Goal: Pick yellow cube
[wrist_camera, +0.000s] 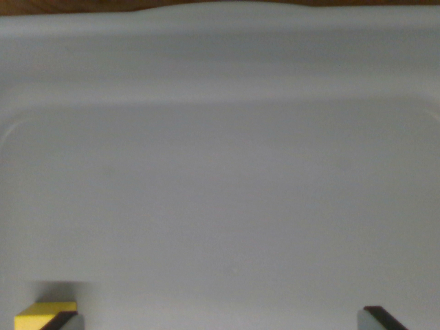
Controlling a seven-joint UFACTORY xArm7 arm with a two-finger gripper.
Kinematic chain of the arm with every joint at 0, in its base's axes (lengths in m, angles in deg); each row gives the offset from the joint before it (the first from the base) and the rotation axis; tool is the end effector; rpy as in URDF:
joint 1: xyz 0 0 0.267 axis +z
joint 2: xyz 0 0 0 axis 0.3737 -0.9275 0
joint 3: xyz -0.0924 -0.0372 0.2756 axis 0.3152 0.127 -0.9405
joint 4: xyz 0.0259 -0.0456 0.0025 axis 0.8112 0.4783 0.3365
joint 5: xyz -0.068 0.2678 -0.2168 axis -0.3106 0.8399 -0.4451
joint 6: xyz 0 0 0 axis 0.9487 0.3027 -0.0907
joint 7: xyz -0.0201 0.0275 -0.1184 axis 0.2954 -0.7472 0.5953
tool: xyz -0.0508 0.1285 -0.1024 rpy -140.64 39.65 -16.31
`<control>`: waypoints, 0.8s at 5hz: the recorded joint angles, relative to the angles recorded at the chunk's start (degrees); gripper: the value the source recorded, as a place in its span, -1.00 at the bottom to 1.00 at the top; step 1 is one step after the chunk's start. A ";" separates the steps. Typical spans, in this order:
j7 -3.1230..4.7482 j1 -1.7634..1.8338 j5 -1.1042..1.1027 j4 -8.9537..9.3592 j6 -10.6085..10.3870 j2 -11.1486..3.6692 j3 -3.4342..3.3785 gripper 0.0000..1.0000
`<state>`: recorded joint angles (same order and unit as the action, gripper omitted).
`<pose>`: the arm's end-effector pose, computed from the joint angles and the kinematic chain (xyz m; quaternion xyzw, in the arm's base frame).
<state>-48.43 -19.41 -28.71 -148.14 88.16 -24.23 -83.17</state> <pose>0.5059 0.0298 0.2989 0.9999 -0.0050 0.0099 0.0055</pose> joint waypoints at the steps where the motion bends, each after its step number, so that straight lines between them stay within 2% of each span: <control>1: 0.00 0.00 0.00 0.00 0.00 0.00 0.00 -1.00; 2: -1.01 0.63 0.05 1.82 -2.37 -0.94 -0.64 -1.00; 3: -1.01 0.63 0.05 1.82 -2.37 -0.94 -0.64 -1.00; 4: -2.07 1.29 0.10 3.74 -4.86 -1.94 -1.31 -1.00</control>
<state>-50.51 -18.12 -28.61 -144.40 83.30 -26.17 -84.48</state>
